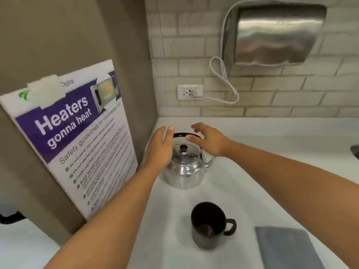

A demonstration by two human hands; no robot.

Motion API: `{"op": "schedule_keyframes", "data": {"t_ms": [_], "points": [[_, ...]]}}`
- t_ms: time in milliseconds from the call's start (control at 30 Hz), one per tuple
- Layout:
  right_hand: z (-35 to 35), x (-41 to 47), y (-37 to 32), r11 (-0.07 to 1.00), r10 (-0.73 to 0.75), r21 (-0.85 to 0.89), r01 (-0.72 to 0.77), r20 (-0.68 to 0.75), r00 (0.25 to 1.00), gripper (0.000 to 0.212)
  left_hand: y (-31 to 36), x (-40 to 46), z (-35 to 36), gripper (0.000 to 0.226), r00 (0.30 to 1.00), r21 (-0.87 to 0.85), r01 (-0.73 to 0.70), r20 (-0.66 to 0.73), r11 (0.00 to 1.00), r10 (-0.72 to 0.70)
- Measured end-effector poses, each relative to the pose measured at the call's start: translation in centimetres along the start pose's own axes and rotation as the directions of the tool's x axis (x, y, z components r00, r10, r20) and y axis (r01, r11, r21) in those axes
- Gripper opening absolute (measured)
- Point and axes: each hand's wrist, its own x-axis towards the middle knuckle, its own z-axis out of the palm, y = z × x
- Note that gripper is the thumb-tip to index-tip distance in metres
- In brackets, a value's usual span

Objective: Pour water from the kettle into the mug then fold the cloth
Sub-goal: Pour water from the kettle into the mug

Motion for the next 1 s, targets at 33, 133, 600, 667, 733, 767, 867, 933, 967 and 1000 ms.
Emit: {"op": "schedule_keyframes", "data": {"t_ms": [33,133,600,667,733,767,867,933,967,1000], "points": [[0.5,1.1,0.3,0.999,-0.038,0.005,0.038,-0.028,0.999,0.054,-0.4,0.8,0.5,0.057,0.999,0.006,0.023,-0.029,1.0,-0.022],[2.1,3.8,1.3,0.996,-0.074,0.029,0.079,-0.146,0.986,0.036,-2.6,3.1,1.8,0.052,0.994,-0.045,0.075,-0.076,0.996,-0.078],[3.9,7.3,3.4,0.962,-0.004,0.269,0.052,-0.176,0.984,0.044,-4.6,6.0,6.0,0.041,0.882,-0.467,0.27,-0.231,0.842,-0.411],[3.4,6.7,3.6,0.963,-0.034,0.255,0.087,-0.204,0.978,0.036,-4.3,5.9,5.9,0.037,0.864,-0.501,0.287,-0.232,0.816,-0.447],[2.9,5.5,3.8,0.953,-0.05,0.281,0.118,-0.238,0.97,0.02,-3.7,5.7,5.7,0.032,0.847,-0.535,0.293,-0.239,0.793,-0.474],[2.7,4.6,3.9,0.94,-0.05,0.314,0.136,-0.268,0.962,0.016,-3.4,5.6,5.4,0.031,0.844,-0.549,0.289,-0.242,0.784,-0.48],[1.9,0.5,3.9,0.937,-0.069,0.279,0.211,-0.444,0.893,0.017,-2.0,5.0,4.4,0.032,0.857,-0.567,0.258,-0.239,0.782,-0.456],[1.8,-3.4,4.0,0.944,-0.057,0.253,0.212,-0.508,0.859,0.002,-0.7,4.5,3.5,0.034,0.869,-0.573,0.241,-0.231,0.783,-0.437],[2.1,-5.5,4.2,0.945,-0.016,0.273,0.178,-0.508,0.861,0.01,0.0,4.3,3.0,0.034,0.873,-0.578,0.23,-0.233,0.783,-0.429],[2.7,-7.6,4.5,0.94,0.035,0.314,0.133,-0.477,0.878,0.019,0.8,4.0,2.5,0.034,0.876,-0.583,0.217,-0.238,0.783,-0.419]]}}
